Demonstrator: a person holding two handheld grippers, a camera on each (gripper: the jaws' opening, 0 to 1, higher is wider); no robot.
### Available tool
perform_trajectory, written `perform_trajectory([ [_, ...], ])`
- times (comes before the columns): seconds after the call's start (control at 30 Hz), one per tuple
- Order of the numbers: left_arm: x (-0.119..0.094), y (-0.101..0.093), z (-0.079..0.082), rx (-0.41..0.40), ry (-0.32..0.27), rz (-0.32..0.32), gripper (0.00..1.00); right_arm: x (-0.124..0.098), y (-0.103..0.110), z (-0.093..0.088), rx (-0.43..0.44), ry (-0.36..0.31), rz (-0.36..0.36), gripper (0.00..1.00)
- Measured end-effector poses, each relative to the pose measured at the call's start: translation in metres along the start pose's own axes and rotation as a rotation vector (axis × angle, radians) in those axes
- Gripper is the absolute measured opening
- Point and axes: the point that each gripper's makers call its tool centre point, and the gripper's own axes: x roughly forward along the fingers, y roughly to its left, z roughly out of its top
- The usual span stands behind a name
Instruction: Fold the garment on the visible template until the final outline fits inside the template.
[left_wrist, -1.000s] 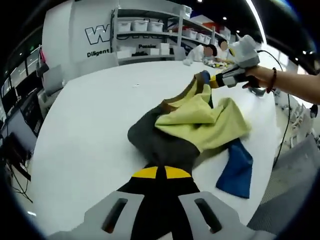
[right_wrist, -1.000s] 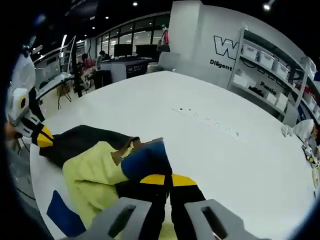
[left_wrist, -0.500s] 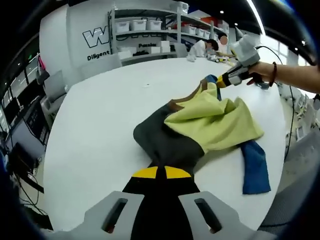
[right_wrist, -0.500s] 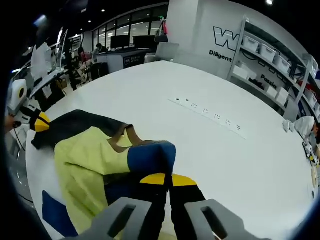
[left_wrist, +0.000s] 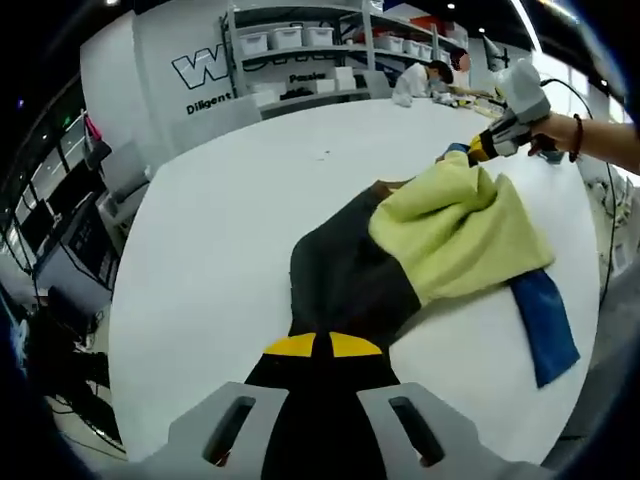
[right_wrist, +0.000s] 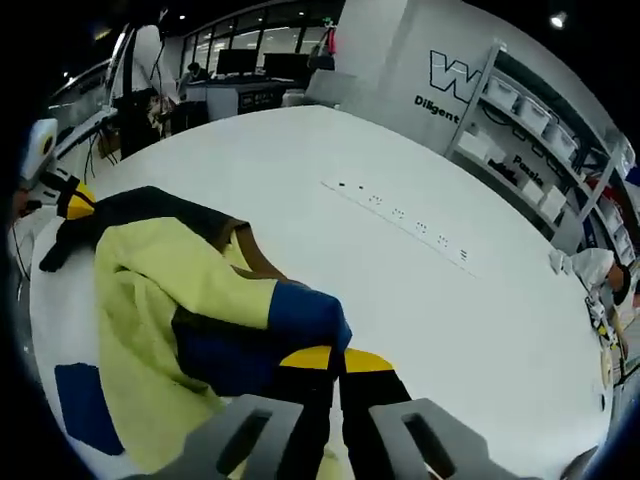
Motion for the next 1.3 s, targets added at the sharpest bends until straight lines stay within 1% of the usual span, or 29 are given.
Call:
perform_trajectory([
  [0.07, 0.002, -0.002, 0.001, 0.019, -0.001, 0.019, 0.01, 0.002, 0.002, 0.004, 0.028, -0.024, 0.012, 0.00],
  [0.13, 0.004, -0.006, 0.002, 0.022, -0.002, 0.022, 0.02, 0.002, 0.003, 0.006, 0.052, -0.040, 0.027, 0.00],
  [0.2, 0.003, -0.011, 0.004, 0.014, -0.007, 0.032, 0.05, -0.001, 0.006, 0.009, 0.103, -0.070, 0.053, 0.00],
  [0.23, 0.002, -0.012, 0.005, 0.004, -0.015, 0.037, 0.07, -0.003, 0.006, 0.010, 0.126, -0.086, 0.059, 0.03],
  [0.3, -0.001, -0.019, 0.009, -0.008, -0.037, 0.020, 0.13, -0.009, 0.007, 0.011, 0.163, -0.119, 0.078, 0.15],
  [0.37, -0.002, -0.030, 0.014, -0.024, -0.061, -0.014, 0.18, -0.012, 0.004, 0.008, 0.173, -0.130, 0.096, 0.21],
  [0.43, -0.005, -0.042, 0.016, -0.047, -0.070, -0.042, 0.23, -0.021, 0.009, 0.007, 0.199, -0.145, 0.118, 0.26],
  [0.5, -0.006, -0.051, 0.018, -0.049, -0.078, -0.059, 0.25, -0.030, 0.012, 0.006, 0.226, -0.167, 0.126, 0.34],
  [0.53, -0.006, -0.058, 0.018, -0.044, -0.079, -0.071, 0.27, -0.033, 0.015, 0.006, 0.230, -0.174, 0.132, 0.38],
  [0.6, -0.006, -0.064, 0.017, -0.041, -0.081, -0.087, 0.31, -0.041, 0.021, 0.002, 0.233, -0.183, 0.149, 0.44],
  [0.63, -0.006, -0.070, 0.017, -0.052, -0.083, -0.103, 0.34, -0.042, 0.022, 0.001, 0.231, -0.182, 0.151, 0.46],
  [0.7, -0.010, -0.080, 0.019, -0.063, -0.099, -0.122, 0.39, -0.051, 0.033, -0.005, 0.242, -0.180, 0.174, 0.47],
  [0.83, -0.014, -0.087, 0.022, -0.099, -0.118, -0.146, 0.48, -0.064, 0.051, -0.015, 0.248, -0.181, 0.209, 0.54],
  [0.87, -0.015, -0.088, 0.022, -0.112, -0.120, -0.145, 0.50, -0.068, 0.058, -0.018, 0.241, -0.181, 0.221, 0.56],
  [0.97, -0.020, -0.089, 0.022, -0.135, -0.123, -0.149, 0.57, -0.074, 0.071, -0.027, 0.220, -0.173, 0.236, 0.57],
  [1.13, -0.029, -0.091, 0.022, -0.176, -0.136, -0.154, 0.72, -0.079, 0.098, -0.048, 0.166, -0.129, 0.272, 0.61],
  [1.2, -0.032, -0.092, 0.022, -0.189, -0.139, -0.159, 0.75, -0.080, 0.105, -0.054, 0.158, -0.120, 0.280, 0.61],
  [1.3, -0.036, -0.093, 0.022, -0.204, -0.144, -0.158, 0.81, -0.081, 0.116, -0.064, 0.169, -0.102, 0.302, 0.60],
])
